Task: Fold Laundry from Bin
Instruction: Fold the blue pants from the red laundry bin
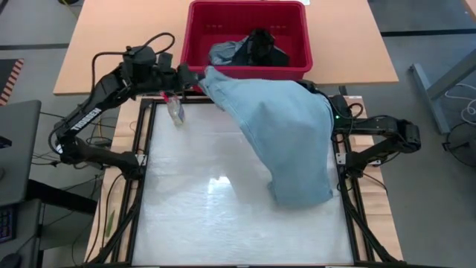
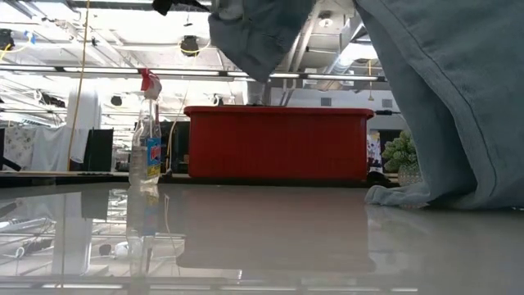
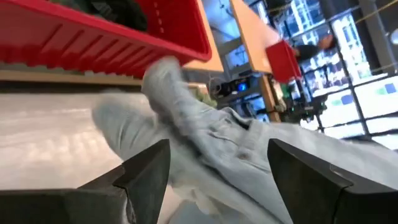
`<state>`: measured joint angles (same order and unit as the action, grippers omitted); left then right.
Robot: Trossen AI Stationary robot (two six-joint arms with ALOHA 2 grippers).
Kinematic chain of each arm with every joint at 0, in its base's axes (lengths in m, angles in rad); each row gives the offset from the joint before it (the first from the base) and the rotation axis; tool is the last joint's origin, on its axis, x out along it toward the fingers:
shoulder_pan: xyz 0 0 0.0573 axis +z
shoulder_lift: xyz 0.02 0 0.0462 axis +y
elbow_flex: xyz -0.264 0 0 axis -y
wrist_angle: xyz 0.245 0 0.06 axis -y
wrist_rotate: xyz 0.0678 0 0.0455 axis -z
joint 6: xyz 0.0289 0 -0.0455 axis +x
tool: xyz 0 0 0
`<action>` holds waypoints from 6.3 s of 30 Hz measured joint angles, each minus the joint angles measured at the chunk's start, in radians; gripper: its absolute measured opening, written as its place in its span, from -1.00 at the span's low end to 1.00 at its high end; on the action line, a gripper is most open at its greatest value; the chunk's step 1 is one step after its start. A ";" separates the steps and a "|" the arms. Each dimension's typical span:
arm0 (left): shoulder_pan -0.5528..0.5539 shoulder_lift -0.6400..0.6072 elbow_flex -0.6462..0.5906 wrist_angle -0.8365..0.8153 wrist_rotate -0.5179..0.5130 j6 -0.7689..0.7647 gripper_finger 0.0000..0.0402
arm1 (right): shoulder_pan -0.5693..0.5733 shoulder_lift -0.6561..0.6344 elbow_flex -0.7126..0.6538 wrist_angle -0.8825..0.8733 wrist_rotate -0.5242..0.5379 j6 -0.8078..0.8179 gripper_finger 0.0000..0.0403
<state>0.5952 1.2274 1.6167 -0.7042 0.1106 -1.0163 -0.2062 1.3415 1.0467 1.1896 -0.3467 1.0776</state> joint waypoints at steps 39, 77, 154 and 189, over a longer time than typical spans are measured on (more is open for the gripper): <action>-0.656 0.105 -0.528 1.232 -0.185 0.772 0.28 | -0.063 0.001 0.142 -0.278 0.036 -0.135 -0.91; -0.543 0.258 -0.255 1.312 -0.049 0.469 -0.91 | -0.073 0.001 0.143 -0.252 -0.025 -0.136 -0.90; -0.517 -0.046 0.117 0.423 -0.331 0.142 -1.00 | 0.267 0.038 0.738 -1.447 0.948 -2.636 0.00; -0.510 -0.043 0.118 0.397 -0.223 0.253 -1.00 | -0.067 -0.043 0.543 -1.351 -0.061 -0.449 0.02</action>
<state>0.0849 1.1847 1.7344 -0.3074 -0.1120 -0.7629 -0.2728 1.2987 1.5898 -0.1611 -0.4080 0.6285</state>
